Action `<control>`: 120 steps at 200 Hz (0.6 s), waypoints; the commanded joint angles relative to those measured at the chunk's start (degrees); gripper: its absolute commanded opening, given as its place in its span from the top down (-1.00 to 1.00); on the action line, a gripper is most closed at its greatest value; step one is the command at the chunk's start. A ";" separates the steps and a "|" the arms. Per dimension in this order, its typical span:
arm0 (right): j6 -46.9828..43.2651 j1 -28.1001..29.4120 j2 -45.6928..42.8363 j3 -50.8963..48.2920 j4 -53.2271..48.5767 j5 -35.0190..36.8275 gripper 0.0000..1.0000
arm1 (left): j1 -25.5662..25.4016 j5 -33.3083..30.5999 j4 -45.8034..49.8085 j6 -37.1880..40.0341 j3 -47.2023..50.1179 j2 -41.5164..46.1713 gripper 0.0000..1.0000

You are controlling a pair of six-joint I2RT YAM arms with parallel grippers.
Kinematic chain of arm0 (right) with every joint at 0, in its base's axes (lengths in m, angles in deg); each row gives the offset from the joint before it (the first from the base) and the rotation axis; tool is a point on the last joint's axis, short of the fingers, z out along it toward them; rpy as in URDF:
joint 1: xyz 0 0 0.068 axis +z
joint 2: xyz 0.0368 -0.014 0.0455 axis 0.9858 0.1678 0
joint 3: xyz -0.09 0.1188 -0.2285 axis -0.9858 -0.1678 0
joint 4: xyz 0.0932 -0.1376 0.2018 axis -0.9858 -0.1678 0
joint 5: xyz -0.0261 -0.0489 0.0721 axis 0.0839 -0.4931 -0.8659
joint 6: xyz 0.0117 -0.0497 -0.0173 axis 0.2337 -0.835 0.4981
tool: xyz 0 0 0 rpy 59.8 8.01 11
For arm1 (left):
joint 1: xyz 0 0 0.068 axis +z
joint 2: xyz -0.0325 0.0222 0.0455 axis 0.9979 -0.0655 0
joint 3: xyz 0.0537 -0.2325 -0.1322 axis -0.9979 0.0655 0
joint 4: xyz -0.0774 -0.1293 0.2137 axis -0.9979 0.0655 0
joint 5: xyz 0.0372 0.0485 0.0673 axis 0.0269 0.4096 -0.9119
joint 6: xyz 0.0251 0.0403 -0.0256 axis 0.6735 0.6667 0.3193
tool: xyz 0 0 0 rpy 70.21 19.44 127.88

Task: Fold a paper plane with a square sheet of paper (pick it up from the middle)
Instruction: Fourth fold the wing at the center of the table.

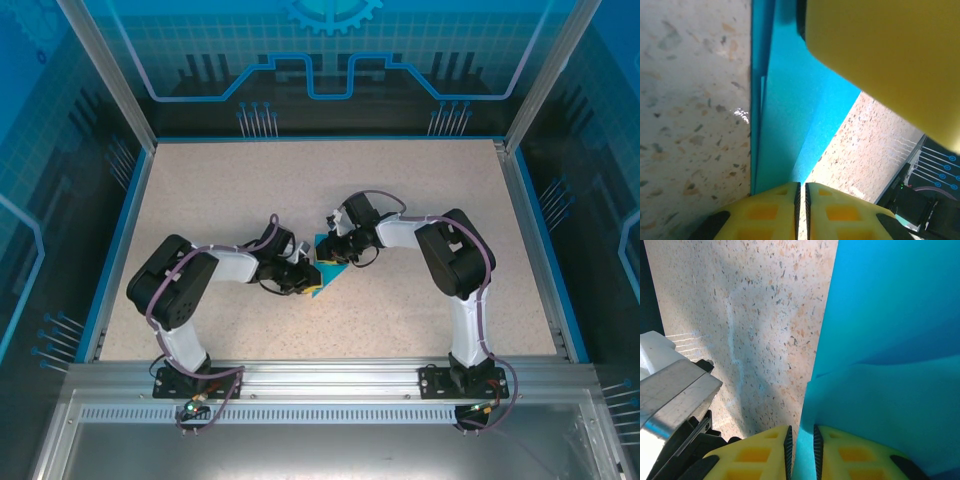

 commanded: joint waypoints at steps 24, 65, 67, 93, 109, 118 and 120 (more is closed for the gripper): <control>-1.37 -0.03 4.62 -2.70 -6.67 6.00 0.55 | 0.11 3.29 6.33 2.03 2.00 -1.45 0.70; -1.46 -0.03 4.62 -2.70 -7.04 6.48 0.54 | 0.17 2.51 10.09 3.52 2.93 -1.40 0.70; -1.46 -0.03 4.57 -2.71 -7.01 6.39 0.54 | 0.12 2.38 10.41 3.65 2.96 -1.42 0.70; -1.46 -0.03 4.54 -2.72 -7.08 6.51 0.54 | 0.06 1.02 14.79 5.51 2.63 -0.98 0.73; -1.46 -0.03 4.44 -2.65 -7.01 6.51 0.54 | -0.05 0.02 16.27 6.21 3.08 0.04 0.72; -1.38 -0.03 4.44 -2.63 -7.07 6.48 0.54 | -0.07 0.20 16.99 6.54 3.08 0.39 0.72; -1.38 -0.07 4.44 -2.63 -7.08 6.54 0.54 | -0.07 0.13 17.12 6.54 3.11 0.44 0.72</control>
